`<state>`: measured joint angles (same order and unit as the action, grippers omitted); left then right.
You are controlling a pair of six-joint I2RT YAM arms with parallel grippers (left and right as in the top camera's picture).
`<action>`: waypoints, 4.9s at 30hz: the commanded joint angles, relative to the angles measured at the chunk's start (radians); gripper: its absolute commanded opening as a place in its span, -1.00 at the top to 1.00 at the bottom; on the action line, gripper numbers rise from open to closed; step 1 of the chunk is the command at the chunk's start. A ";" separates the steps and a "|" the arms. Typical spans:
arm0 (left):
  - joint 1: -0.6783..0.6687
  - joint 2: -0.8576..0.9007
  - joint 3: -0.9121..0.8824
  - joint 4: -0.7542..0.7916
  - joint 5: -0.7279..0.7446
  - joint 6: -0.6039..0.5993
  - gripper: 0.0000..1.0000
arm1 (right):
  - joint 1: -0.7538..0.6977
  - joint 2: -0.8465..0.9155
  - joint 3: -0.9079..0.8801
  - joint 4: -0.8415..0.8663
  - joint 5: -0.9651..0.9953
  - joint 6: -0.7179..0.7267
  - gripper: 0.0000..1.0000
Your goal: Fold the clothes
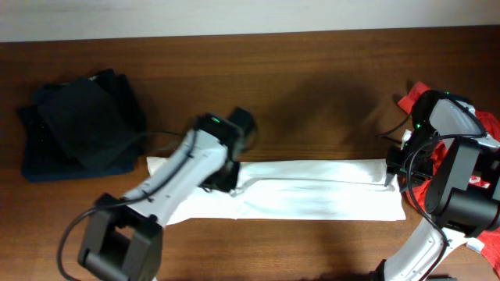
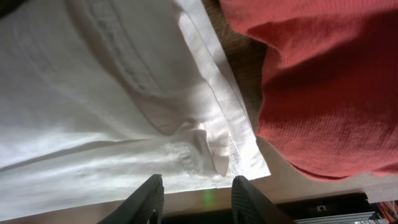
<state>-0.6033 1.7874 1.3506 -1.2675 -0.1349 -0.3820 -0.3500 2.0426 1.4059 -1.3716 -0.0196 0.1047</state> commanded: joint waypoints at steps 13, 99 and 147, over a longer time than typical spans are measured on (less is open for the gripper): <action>-0.285 0.039 -0.107 0.179 -0.025 0.016 0.22 | -0.004 -0.018 -0.004 -0.005 -0.002 0.008 0.21; 0.105 0.037 -0.168 0.040 -0.087 -0.232 0.19 | -0.004 -0.018 -0.004 -0.008 -0.003 0.008 0.20; 0.252 -0.052 -0.008 0.339 -0.023 -0.085 0.01 | -0.004 -0.018 -0.004 0.002 -0.006 0.006 0.07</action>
<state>-0.4038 1.8530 1.2110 -0.8673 -0.1356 -0.5209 -0.3500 2.0426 1.4059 -1.3750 -0.0242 0.1070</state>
